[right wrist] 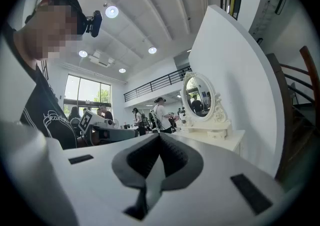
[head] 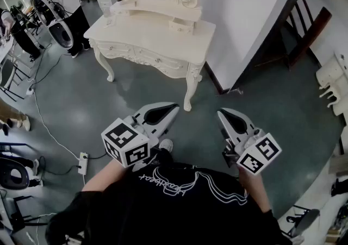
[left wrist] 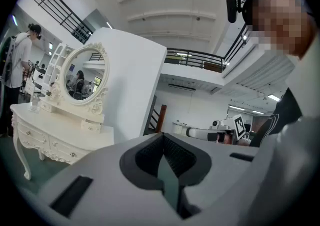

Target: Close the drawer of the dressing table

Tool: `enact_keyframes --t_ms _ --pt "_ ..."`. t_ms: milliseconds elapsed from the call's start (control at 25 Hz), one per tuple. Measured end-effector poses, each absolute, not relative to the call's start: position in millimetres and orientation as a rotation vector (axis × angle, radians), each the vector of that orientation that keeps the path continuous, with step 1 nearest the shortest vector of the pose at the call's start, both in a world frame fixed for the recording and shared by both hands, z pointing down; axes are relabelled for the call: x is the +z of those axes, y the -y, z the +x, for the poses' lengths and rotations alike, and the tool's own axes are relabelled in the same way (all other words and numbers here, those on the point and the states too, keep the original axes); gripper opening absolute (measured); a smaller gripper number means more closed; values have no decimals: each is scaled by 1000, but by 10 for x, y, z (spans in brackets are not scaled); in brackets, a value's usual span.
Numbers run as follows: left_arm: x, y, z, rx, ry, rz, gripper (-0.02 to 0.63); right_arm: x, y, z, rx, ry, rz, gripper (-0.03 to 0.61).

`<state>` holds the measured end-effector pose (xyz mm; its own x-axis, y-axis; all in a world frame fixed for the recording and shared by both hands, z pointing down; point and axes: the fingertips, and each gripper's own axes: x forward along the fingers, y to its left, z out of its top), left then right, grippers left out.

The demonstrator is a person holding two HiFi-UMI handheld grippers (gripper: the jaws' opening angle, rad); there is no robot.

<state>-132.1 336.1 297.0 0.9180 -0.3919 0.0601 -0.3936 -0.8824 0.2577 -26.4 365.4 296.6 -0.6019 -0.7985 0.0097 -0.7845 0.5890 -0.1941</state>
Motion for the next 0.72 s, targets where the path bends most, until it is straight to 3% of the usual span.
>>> enact_keyframes --t_ms 560,640,720 --pt "2978 -3311 -1333 6 662 2835 12 3056 -3670 -126 -307 -2730 -1416 5" --pt "3013 -3251 -1329 31 678 2837 97 3070 -3648 -103 -310 -2728 -1421 3" --pt "3033 -3174 -1326 47 696 2838 141 3064 -3613 -82 -308 -2723 -1423 3"
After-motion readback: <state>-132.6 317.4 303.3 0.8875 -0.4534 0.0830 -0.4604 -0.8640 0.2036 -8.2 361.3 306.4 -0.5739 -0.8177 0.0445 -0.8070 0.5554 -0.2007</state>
